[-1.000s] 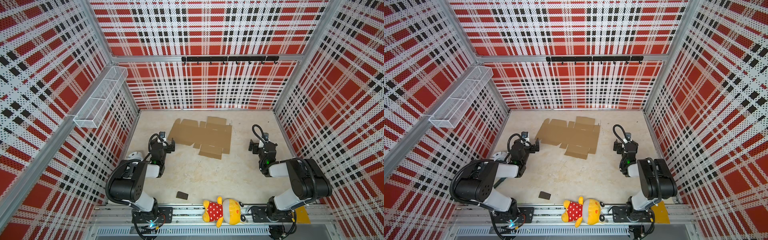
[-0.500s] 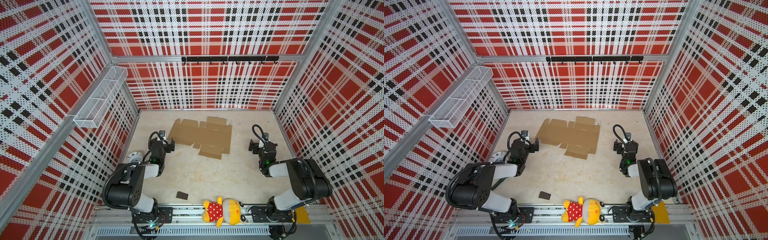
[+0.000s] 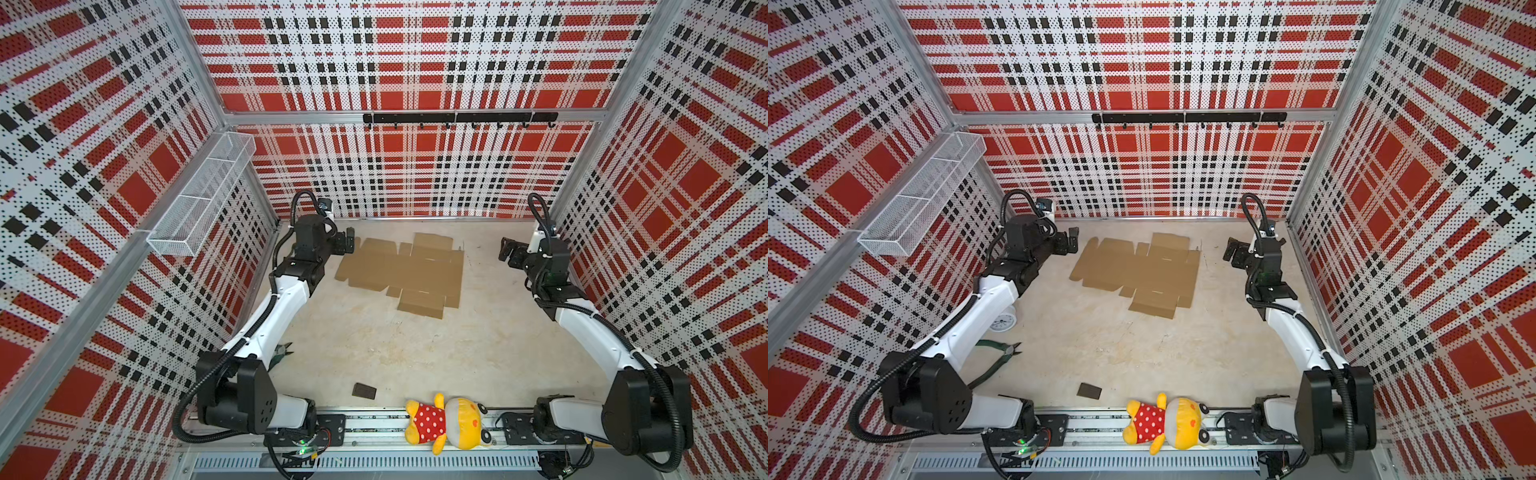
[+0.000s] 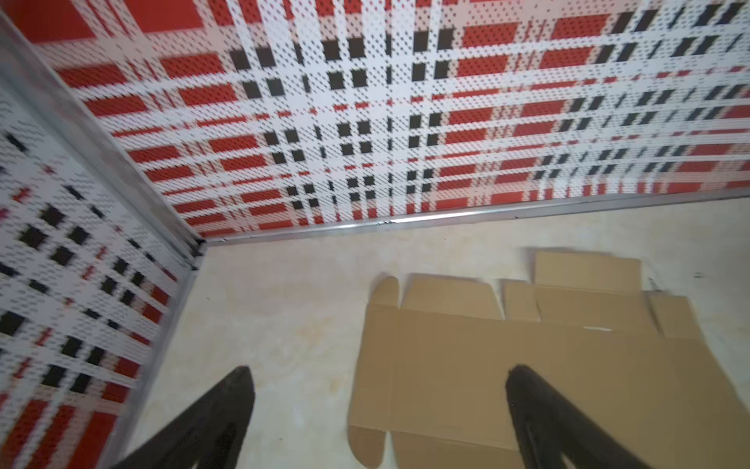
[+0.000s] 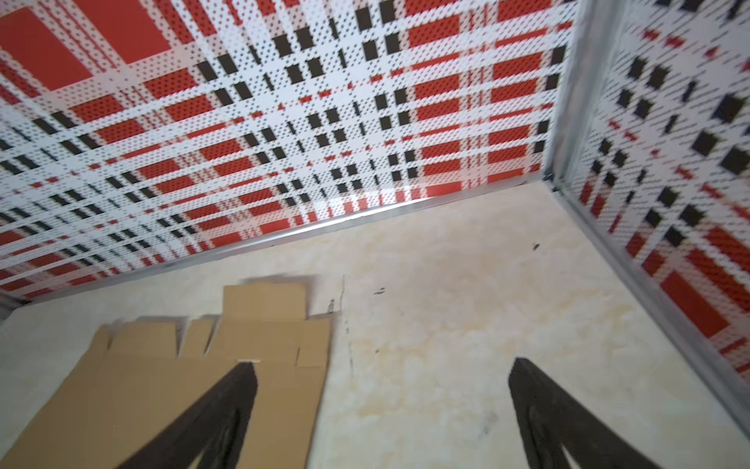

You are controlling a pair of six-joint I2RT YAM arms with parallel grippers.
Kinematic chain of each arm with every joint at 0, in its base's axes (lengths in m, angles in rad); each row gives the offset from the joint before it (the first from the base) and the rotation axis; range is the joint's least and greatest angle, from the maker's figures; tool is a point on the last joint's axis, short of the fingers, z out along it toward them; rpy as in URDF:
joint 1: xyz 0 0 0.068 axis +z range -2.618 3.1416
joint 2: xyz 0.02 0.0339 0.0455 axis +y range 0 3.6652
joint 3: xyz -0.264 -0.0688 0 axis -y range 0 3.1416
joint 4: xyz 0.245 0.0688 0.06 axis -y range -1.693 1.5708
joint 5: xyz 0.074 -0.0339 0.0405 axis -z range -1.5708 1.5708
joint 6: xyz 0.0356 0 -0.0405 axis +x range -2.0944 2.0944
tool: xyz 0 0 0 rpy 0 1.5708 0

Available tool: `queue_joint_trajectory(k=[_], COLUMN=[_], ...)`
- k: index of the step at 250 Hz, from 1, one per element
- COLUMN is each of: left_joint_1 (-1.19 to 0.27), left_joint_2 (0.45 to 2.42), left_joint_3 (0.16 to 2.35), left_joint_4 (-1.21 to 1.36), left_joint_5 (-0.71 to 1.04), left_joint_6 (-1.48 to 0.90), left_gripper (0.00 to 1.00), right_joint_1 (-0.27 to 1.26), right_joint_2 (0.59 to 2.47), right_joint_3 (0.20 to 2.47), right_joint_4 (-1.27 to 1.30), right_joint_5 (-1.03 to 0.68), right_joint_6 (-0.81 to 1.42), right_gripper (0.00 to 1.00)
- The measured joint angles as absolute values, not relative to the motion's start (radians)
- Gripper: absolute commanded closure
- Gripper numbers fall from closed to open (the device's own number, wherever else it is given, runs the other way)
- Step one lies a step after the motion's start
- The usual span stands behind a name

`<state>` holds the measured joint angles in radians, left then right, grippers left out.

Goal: Fold the paper box
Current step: 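Reach both grippers forward to the edges of the flat cardboard blank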

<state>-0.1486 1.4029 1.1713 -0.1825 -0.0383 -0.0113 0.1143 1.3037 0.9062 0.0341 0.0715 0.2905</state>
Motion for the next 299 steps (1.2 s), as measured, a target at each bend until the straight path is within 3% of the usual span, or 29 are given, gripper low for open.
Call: queue_joint_trajectory(k=[34, 81, 209, 299], left_joint_1=[-0.085, -0.045, -0.03, 0.012], left_joint_2=[1.393, 1.425, 1.965, 2.167], left_joint_3=[1.081, 1.027, 1.538, 1.679], left_joint_4=[-0.237, -0.263, -0.497, -0.628], left_joint_5=[0.072, 0.086, 0.226, 0.29], left_joint_6=[-0.065, -0.108, -0.185, -0.175], left_gripper=[0.01, 0.0, 0.0, 0.0], right_joint_1=[0.159, 0.164, 0.164, 0.164], right_joint_2=[1.4, 1.593, 1.815, 1.901], right_joint_3=[0.986, 1.101, 1.179, 1.179], right_joint_4=[-0.109, -0.228, -0.273, -0.203], right_joint_5=[-0.012, -0.143, -0.358, -0.439], right_joint_6=[0.366, 0.451, 0.579, 0.656], right_gripper=[0.02, 0.05, 0.11, 0.16])
